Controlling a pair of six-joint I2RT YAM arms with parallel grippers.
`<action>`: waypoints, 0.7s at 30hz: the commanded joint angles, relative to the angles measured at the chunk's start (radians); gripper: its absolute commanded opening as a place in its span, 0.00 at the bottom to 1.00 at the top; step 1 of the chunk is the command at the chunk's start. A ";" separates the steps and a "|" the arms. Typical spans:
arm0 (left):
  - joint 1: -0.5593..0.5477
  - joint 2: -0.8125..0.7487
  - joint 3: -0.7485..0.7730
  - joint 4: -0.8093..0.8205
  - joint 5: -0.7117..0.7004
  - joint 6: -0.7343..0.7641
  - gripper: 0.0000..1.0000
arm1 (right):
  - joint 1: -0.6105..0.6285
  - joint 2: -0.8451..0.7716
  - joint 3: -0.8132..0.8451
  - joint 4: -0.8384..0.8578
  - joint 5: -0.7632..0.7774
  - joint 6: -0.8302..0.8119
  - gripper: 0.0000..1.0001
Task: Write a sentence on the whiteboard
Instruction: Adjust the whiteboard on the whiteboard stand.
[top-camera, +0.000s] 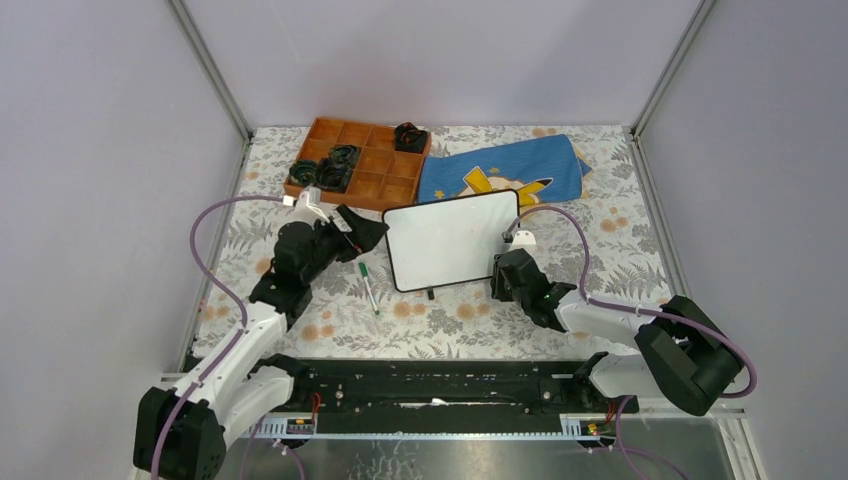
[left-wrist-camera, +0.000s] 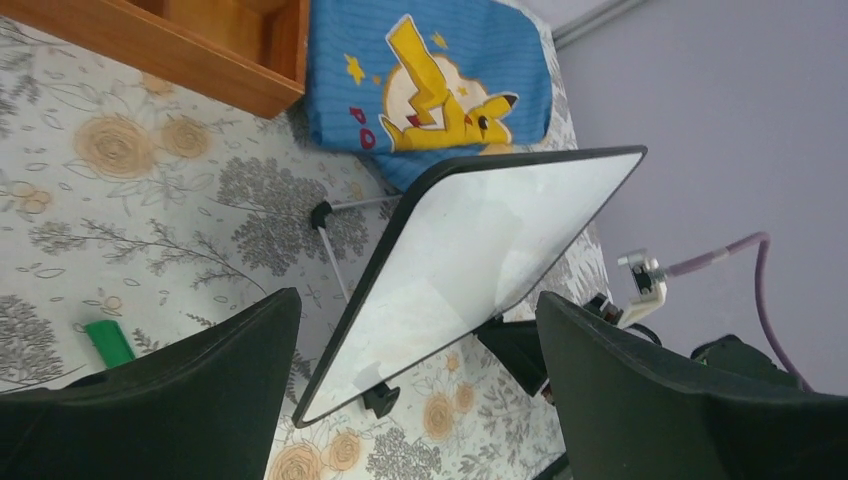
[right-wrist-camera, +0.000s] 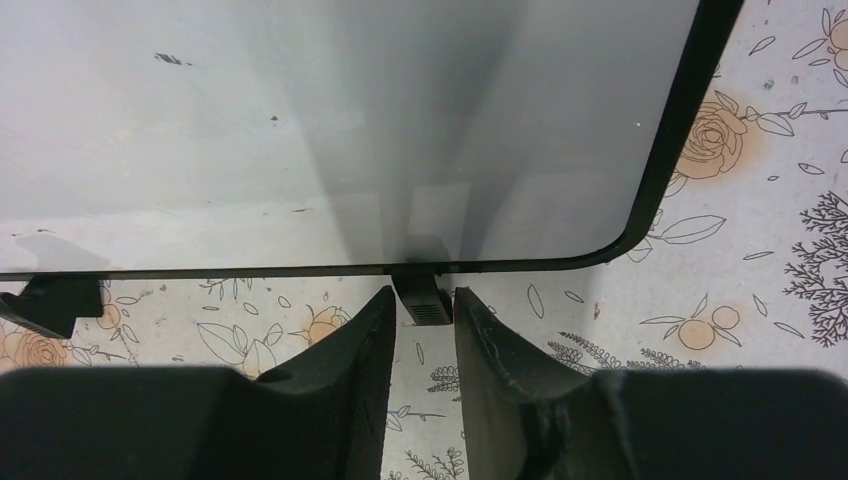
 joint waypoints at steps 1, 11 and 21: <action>0.011 -0.037 0.004 -0.092 -0.132 -0.004 0.92 | 0.007 0.000 0.015 0.045 0.030 -0.018 0.34; 0.012 0.002 0.018 -0.097 -0.086 0.032 0.88 | 0.007 -0.019 0.000 0.037 0.012 -0.033 0.15; 0.010 0.119 0.099 -0.128 -0.136 0.013 0.81 | 0.009 -0.022 0.002 0.026 -0.002 -0.031 0.11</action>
